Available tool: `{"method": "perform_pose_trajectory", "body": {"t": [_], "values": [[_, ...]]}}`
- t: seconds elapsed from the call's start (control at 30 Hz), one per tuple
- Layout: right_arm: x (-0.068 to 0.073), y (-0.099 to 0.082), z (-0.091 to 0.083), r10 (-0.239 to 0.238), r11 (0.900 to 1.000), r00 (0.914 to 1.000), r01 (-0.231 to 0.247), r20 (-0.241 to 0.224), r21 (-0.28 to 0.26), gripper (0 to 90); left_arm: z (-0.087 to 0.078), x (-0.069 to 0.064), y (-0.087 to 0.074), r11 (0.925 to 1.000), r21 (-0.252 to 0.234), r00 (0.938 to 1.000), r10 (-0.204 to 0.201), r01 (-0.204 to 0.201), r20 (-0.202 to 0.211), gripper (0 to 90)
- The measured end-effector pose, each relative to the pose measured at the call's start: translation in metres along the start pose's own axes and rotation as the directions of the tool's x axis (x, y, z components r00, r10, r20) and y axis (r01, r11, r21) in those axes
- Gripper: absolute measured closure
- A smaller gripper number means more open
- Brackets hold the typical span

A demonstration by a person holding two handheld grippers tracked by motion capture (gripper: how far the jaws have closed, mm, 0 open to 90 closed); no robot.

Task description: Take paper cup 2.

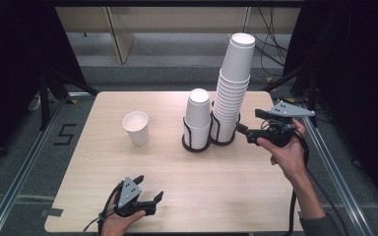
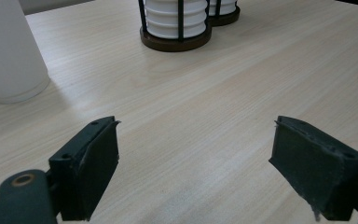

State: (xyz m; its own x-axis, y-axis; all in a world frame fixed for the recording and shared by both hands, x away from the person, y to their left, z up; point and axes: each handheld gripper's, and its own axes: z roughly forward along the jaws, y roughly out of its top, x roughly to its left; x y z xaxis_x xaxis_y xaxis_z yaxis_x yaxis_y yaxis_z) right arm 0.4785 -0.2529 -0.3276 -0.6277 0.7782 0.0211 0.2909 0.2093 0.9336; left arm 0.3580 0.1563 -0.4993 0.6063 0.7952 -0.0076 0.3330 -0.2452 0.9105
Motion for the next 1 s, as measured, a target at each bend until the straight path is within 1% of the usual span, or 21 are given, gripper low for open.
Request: {"method": "perform_pose_trajectory", "body": {"t": [0.03,0.07,0.1,0.17,0.2,0.27,0.3,0.33,0.4,0.43,0.5,0.53,0.57,0.6,0.63,0.67,0.7,0.73,0.83,0.87,1.0], "values": [[-0.002,0.003,0.001,-0.012,0.9999,0.9998,0.012,0.016,-0.011,15.7,0.000,0.000,0.000,1.0000,0.000,1.0000,0.001,-0.001,-0.007,14.3],[-0.002,0.003,0.001,-0.012,0.9999,0.9998,0.012,0.016,-0.011,15.7,0.000,0.000,0.000,1.0000,0.000,1.0000,0.001,-0.001,-0.007,14.3],[-0.006,0.009,0.003,0.006,0.9999,0.9999,-0.006,0.015,-0.015,15.8,-0.001,0.000,0.000,1.0000,0.004,1.0000,0.001,-0.001,-0.008,14.3],[-0.008,0.013,0.004,0.005,0.9998,0.9998,-0.005,0.020,-0.021,15.8,0.000,0.001,0.000,1.0000,0.004,1.0000,0.003,-0.003,-0.004,14.3],[-0.009,0.020,0.006,0.026,0.9995,0.9995,-0.026,0.015,-0.017,15.7,0.001,0.001,-0.001,1.0000,0.006,1.0000,-0.001,0.002,-0.004,14.3],[-0.010,0.023,0.006,0.018,0.9997,0.9995,-0.018,0.027,-0.019,15.7,0.001,0.001,-0.001,1.0000,0.003,1.0000,-0.003,0.003,-0.001,14.4],[-0.011,0.027,0.007,0.022,0.9995,0.9994,-0.021,0.027,-0.022,15.7,0.001,0.000,-0.001,1.0000,0.004,1.0000,-0.001,0.001,-0.003,14.4],[-0.013,0.037,0.008,0.027,0.9995,0.9993,-0.027,0.028,-0.014,15.6,0.001,0.000,-0.001,1.0000,0.006,1.0000,0.001,-0.001,-0.007,14.3],[-0.014,0.041,0.009,0.021,0.9994,0.9994,-0.020,0.026,-0.029,15.6,0.001,0.000,-0.001,0.9999,0.014,0.9999,0.006,-0.006,-0.009,14.3],[-0.015,0.052,0.009,0.036,0.9989,0.9991,-0.035,0.023,-0.030,15.5,0.002,0.000,-0.001,1.0000,0.006,1.0000,0.002,-0.002,-0.001,14.3],[-0.015,0.055,0.009,0.027,0.9988,0.9992,-0.025,0.028,-0.041,15.5,0.002,0.000,-0.001,1.0000,0.004,1.0000,0.004,-0.004,0.000,14.3],[-0.016,0.065,0.009,0.037,0.9984,0.9990,-0.036,0.025,-0.043,15.4,0.002,0.000,-0.001,0.9999,0.011,1.0000,0.005,-0.005,-0.001,14.3],[-0.016,0.065,0.009,0.037,0.9984,0.9990,-0.036,0.025,-0.043,15.4,0.002,0.000,-0.001,0.9999,0.011,1.0000,0.005,-0.005,-0.001,14.3],[-0.016,0.075,0.011,0.035,0.9984,0.9988,-0.033,0.035,-0.046,15.4,0.002,-0.001,-0.001,0.9998,0.017,1.0000,0.006,-0.005,-0.006,14.4],[-0.018,0.078,0.012,0.019,0.9990,0.9990,-0.018,0.040,-0.041,15.4,0.002,-0.001,-0.001,0.9998,0.020,1.0000,0.007,-0.007,-0.006,14.3],[-0.018,0.078,0.012,0.019,0.9990,0.9990,-0.018,0.040,-0.041,15.4,0.002,-0.001,-0.001,0.9998,0.020,1.0000,0.007,-0.007,-0.006,14.3],[-0.021,0.083,0.014,0.020,0.9993,0.9987,-0.019,0.046,-0.033,15.4,0.002,-0.001,-0.001,0.9998,0.020,0.9999,0.009,-0.009,-0.006,14.3],[-0.025,0.090,0.016,0.041,0.9978,0.9976,-0.038,0.056,-0.055,15.4,0.003,-0.001,-0.002,0.9999,0.013,1.0000,0.007,-0.007,0.001,14.3],[-0.027,0.097,0.018,0.031,0.9982,0.9975,-0.027,0.063,-0.053,15.4,0.003,-0.001,-0.002,0.9998,0.016,1.0000,0.006,-0.006,-0.002,14.3],[-0.028,0.103,0.020,0.025,0.9980,0.9966,-0.021,0.079,-0.060,15.4,0.003,-0.001,-0.001,0.9997,0.022,1.0000,0.007,-0.006,-0.003,14.4],[-0.030,0.109,0.025,0.033,0.9973,0.9973,-0.029,0.065,-0.068,15.4,0.003,-0.002,-0.001,0.9998,0.018,1.0000,0.003,-0.004,0.000,14.4]]}}
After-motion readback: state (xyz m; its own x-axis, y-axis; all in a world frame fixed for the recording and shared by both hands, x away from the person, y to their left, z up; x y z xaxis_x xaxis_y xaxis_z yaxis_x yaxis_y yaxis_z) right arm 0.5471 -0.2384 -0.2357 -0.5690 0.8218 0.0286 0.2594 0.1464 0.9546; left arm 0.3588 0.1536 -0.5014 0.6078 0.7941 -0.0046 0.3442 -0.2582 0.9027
